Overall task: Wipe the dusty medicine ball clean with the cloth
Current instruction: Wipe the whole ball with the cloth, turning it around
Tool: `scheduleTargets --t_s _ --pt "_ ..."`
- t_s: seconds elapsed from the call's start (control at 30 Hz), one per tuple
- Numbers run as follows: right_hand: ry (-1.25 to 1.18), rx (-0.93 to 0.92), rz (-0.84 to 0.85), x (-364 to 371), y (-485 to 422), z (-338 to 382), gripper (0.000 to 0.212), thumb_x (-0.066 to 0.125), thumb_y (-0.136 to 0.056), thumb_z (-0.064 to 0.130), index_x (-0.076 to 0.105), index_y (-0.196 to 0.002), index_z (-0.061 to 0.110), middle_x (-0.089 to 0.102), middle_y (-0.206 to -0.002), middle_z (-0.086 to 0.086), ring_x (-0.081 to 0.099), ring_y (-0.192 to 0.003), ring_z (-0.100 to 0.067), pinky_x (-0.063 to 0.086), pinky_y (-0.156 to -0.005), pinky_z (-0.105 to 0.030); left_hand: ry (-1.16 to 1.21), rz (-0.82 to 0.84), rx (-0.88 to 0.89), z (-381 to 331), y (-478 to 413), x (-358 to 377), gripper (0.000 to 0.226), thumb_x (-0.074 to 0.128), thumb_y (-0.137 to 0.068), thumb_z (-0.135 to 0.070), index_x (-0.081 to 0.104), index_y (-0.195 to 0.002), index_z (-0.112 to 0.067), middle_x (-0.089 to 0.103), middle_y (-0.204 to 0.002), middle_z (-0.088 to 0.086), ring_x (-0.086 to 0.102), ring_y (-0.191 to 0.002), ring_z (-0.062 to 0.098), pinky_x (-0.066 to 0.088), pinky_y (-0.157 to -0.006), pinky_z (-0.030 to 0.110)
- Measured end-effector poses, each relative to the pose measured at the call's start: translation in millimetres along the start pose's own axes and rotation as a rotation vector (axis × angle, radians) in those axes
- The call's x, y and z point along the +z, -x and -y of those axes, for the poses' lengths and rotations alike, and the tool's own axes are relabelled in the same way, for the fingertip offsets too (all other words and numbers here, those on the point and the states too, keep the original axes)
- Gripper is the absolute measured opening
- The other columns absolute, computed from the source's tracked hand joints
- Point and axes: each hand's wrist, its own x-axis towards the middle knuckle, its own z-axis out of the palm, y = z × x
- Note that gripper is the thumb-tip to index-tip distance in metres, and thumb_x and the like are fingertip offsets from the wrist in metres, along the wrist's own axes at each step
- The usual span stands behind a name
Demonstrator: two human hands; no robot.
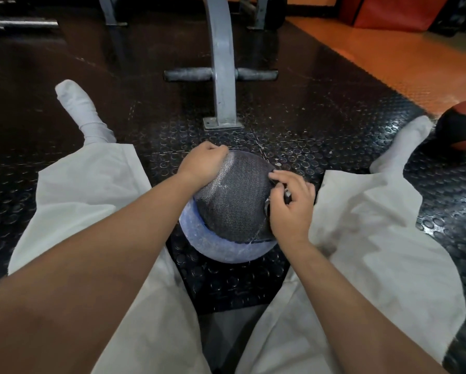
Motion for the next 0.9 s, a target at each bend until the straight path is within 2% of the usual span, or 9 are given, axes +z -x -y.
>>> scheduleTargets --t_s 0.07,0.17,0.2,0.3,0.33,0.43,0.6,0.8,0.9 --pt "-0.069 0.189 -0.032 -1.1 -0.9 -6.1 0.025 0.046 -0.081 0.018 0.066 -0.085 0.032 0.064 -0.096 0.016 0.057 -0.098 -0.02 0.036 -0.094 -0.018 0.018 -0.037 -0.011 -2.1 3.9 1.3 0.034 0.044 -0.095 -0.043 0.063 -0.104 -0.016 0.053 -0.088 -0.012 0.053 -0.087 0.016 0.037 -0.076 0.034" --pt "-0.076 0.367 -0.04 -1.0 -5.7 -7.4 0.025 0.045 -0.078 0.026 0.063 -0.078 0.044 0.061 -0.089 0.023 0.057 -0.097 -0.025 0.047 -0.09 -0.045 0.025 -0.077 0.006 -2.9 15.3 2.6 0.025 0.046 -0.096 -0.04 0.056 -0.092 -0.017 0.053 -0.08 -0.006 0.05 -0.075 0.016 0.035 -0.064 0.033" --pt "-0.052 0.347 -0.026 -1.1 -6.3 -5.8 0.025 0.045 -0.077 0.026 0.063 -0.079 0.042 0.061 -0.088 0.024 0.056 -0.097 -0.026 0.047 -0.089 -0.042 0.036 -0.096 0.009 -2.3 18.9 1.8 0.023 0.046 -0.096 -0.04 0.053 -0.087 -0.019 0.053 -0.078 -0.006 0.049 -0.072 0.014 0.033 -0.06 0.032" --pt "0.084 0.128 0.051 -1.2 -8.2 6.6 0.026 0.045 -0.078 0.019 0.068 -0.087 0.026 0.06 -0.089 0.023 0.052 -0.097 -0.024 0.029 -0.083 -0.004 0.069 -0.13 0.024 1.7 25.5 0.2 0.023 0.049 -0.094 -0.039 0.057 -0.087 -0.018 0.059 -0.083 -0.005 0.051 -0.074 0.013 0.035 -0.061 0.03" --pt "0.126 0.061 0.081 -0.2 -10.7 11.7 0.026 0.046 -0.079 0.017 0.07 -0.089 0.022 0.061 -0.09 0.02 0.051 -0.095 -0.022 0.025 -0.08 -0.002 0.078 -0.135 0.029 2.4 27.3 -0.1 0.024 0.05 -0.093 -0.038 0.06 -0.091 -0.016 0.063 -0.088 -0.003 0.052 -0.075 0.013 0.037 -0.063 0.03" --pt "0.225 -0.021 0.205 8.5 -25.1 27.8 0.022 0.052 -0.083 0.013 0.072 -0.089 0.02 0.067 -0.095 0.013 0.048 -0.095 -0.021 0.028 -0.075 -0.013 0.089 -0.144 0.054 3.3 29.9 -1.2 0.023 0.051 -0.092 -0.034 0.066 -0.095 -0.017 0.069 -0.096 0.0 0.057 -0.081 0.015 0.04 -0.066 0.026" --pt "0.411 0.013 0.411 21.8 -53.3 45.5 0.025 0.049 -0.089 0.022 0.073 -0.095 0.023 0.069 -0.104 0.005 0.047 -0.104 -0.024 0.035 -0.085 -0.029 0.09 -0.11 0.111 0.6 31.5 0.5 0.024 0.049 -0.095 -0.031 0.071 -0.096 -0.021 0.063 -0.093 -0.017 0.059 -0.094 0.011 0.042 -0.075 0.029" --pt "0.337 -0.129 0.304 15.7 -28.5 43.0 0.023 0.052 -0.086 0.02 0.075 -0.089 0.019 0.071 -0.097 0.007 0.047 -0.093 -0.024 0.04 -0.082 -0.034 0.087 -0.01 0.176 -1.9 23.4 -3.1 0.025 0.051 -0.095 -0.027 0.072 -0.096 -0.013 0.071 -0.108 -0.002 0.061 -0.102 0.016 0.046 -0.094 0.036" --pt "0.265 -0.288 0.289 8.5 -13.6 41.4 0.028 0.048 -0.079 0.026 0.075 -0.083 0.019 0.072 -0.089 0.01 0.052 -0.084 -0.023 0.036 -0.077 -0.02 0.131 0.069 0.192 -3.6 18.4 -5.1 0.022 0.052 -0.095 -0.023 0.074 -0.095 -0.019 0.07 -0.108 -0.007 0.061 -0.101 0.01 0.045 -0.091 0.029"
